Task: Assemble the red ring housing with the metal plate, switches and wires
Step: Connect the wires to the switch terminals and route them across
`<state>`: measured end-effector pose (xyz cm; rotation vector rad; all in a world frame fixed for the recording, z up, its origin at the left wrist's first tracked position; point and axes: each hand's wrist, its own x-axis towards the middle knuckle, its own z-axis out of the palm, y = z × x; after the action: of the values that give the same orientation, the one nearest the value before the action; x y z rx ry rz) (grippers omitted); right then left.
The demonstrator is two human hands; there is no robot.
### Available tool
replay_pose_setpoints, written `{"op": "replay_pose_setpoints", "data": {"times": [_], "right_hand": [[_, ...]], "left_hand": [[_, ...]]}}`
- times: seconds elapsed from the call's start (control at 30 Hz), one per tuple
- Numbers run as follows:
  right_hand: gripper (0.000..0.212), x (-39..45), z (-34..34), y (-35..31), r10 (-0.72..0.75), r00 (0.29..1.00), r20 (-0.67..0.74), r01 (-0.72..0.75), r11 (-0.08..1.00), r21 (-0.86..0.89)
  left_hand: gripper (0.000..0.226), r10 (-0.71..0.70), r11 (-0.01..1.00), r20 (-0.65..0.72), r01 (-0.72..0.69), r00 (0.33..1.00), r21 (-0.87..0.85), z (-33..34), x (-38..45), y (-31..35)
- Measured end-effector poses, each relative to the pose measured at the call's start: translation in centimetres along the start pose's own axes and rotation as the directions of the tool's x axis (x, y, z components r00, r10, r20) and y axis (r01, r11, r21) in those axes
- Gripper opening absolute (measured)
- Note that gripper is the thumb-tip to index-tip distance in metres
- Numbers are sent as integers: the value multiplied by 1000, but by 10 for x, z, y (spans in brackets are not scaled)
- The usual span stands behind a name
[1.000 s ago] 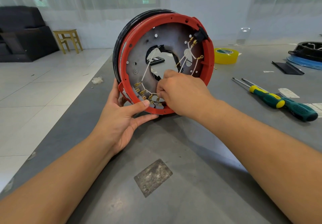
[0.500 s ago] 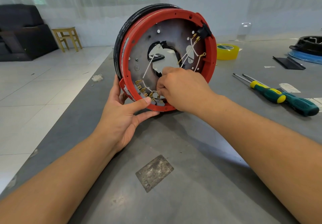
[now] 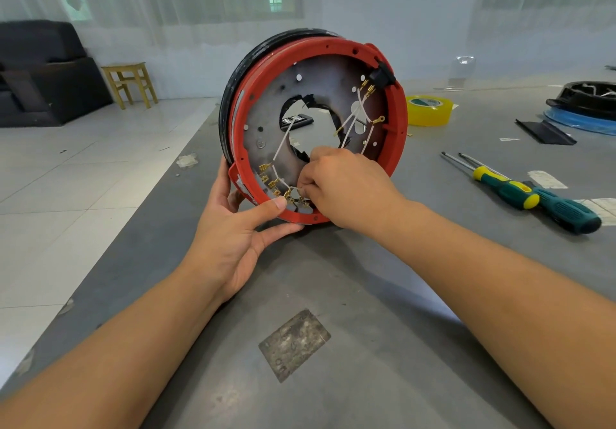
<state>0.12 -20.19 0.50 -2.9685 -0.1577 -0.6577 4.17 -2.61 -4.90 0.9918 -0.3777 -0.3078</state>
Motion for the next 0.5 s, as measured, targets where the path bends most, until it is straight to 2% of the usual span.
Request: {"op": "replay_pose_setpoints", "data": {"times": [0.13,0.27,0.5], "right_hand": [[18,-1,1,-1,8,1000,-17,-7,998,59],[12,0,0,-2,24,997,-77,-15,992,124],[8,1,8,-2,90,995,-46,-73,956,285]], "left_hand": [[91,-6,1000,11,6,1000,-18,-1,2,2],[93,-29,999,-12,28,1000,-42,-3,3,3],[96,-23,999,-22,22,999,-46,1,2,2]]}}
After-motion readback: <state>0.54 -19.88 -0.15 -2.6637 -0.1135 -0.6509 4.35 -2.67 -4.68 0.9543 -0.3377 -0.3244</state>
